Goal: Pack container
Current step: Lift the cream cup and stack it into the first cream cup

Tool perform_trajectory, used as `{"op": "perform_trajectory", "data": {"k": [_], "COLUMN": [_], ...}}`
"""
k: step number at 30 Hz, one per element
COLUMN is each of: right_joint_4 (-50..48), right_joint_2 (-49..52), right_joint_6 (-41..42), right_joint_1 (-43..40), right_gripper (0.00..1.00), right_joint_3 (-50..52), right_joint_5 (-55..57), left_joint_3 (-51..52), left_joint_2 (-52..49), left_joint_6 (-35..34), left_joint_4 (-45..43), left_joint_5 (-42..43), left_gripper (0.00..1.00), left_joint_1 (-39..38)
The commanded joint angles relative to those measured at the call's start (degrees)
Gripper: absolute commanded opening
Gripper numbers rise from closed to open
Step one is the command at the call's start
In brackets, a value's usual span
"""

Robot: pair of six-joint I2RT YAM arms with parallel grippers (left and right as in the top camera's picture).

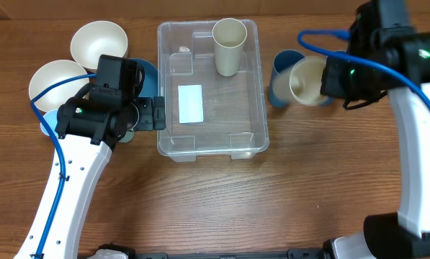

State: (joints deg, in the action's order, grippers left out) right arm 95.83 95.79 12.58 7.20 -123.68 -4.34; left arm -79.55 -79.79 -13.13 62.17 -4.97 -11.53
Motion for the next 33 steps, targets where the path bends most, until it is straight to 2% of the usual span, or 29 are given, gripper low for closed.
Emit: {"op": "perform_trajectory", "data": {"k": [1, 9, 14, 20, 26, 33], "right_joint_4": [-5.1, -20.8, -25.9, -30.2, -32.5, -29.5], "right_joint_2": [-1.8, 0.2, 4.9, 10.9, 14.5, 15.6], "right_joint_6": [-4.0, -5.6, -6.6, -7.4, -17.1, -22.1], "right_joint_1": [3.9, 9.3, 10.0, 10.0, 10.0, 10.0], "right_gripper": [0.04, 0.04, 0.04, 0.04, 0.04, 0.04], "right_joint_3": [-8.3, -9.2, -9.2, -9.2, -9.2, -9.2], "right_joint_5": [-5.7, -6.5, -6.8, -8.4, -5.2, -3.8], "left_joint_3": [-1.2, -1.2, -1.2, -1.2, -1.2, -1.2], "left_joint_2": [0.0, 0.0, 0.0, 0.0, 0.0, 0.0], "left_joint_6": [1.1, 1.1, 1.1, 1.1, 1.1, 1.1], "left_joint_4": [-0.4, -0.9, -0.9, -0.9, -0.9, -0.9], "left_joint_5": [0.5, 0.6, 0.6, 0.5, 0.6, 0.6], "left_gripper": [1.0, 1.0, 1.0, 1.0, 1.0, 1.0], "left_joint_1": [-0.1, -0.1, -0.1, -0.1, -0.1, -0.1]}}
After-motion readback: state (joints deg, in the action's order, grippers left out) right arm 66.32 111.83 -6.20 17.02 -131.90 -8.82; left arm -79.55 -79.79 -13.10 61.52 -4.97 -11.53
